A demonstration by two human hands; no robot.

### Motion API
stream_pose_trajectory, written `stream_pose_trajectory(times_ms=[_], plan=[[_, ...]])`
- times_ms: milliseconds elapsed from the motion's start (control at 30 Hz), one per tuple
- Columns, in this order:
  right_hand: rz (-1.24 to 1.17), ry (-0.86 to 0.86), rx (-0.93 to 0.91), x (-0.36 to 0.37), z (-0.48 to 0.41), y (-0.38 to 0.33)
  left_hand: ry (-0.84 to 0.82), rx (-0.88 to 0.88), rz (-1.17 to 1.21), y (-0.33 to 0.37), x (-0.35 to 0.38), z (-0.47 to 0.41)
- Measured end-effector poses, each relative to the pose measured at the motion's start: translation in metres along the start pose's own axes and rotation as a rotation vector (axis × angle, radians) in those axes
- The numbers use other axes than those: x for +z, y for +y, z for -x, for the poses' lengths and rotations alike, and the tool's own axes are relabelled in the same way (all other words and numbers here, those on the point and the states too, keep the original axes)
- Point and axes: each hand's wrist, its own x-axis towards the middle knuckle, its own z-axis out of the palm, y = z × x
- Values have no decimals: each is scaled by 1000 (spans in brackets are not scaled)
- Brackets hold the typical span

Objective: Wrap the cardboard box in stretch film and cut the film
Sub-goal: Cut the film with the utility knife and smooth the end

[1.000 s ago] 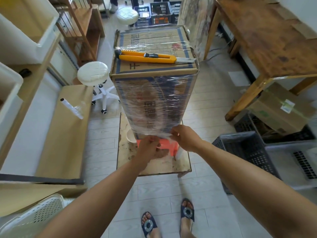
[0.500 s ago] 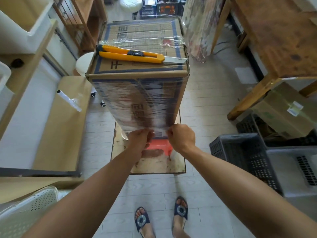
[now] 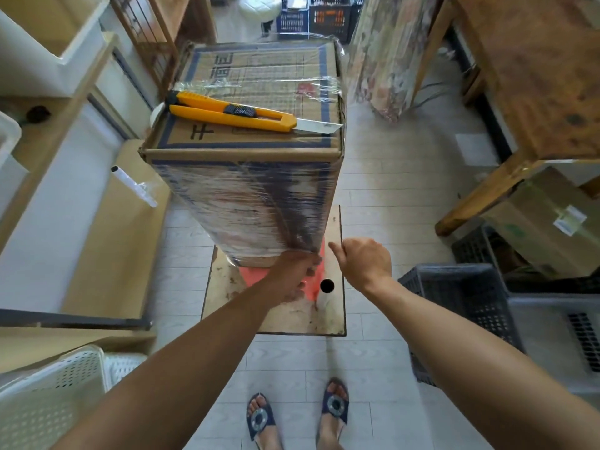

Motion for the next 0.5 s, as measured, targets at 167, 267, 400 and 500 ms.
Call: stream_pose_trajectory(times_ms=[167, 267, 400, 500], plan=[[-73, -13, 55, 3, 11, 24, -67, 1, -158, 12, 27, -7], [-112, -55, 57, 4, 19, 32, -97, 84, -229, 12, 33, -2], [-113, -77, 60, 2, 28, 33, -78, 214, -456, 8, 29, 10], [-111, -82, 82, -2, 33, 26, -22, 234, -506, 6, 16, 16]])
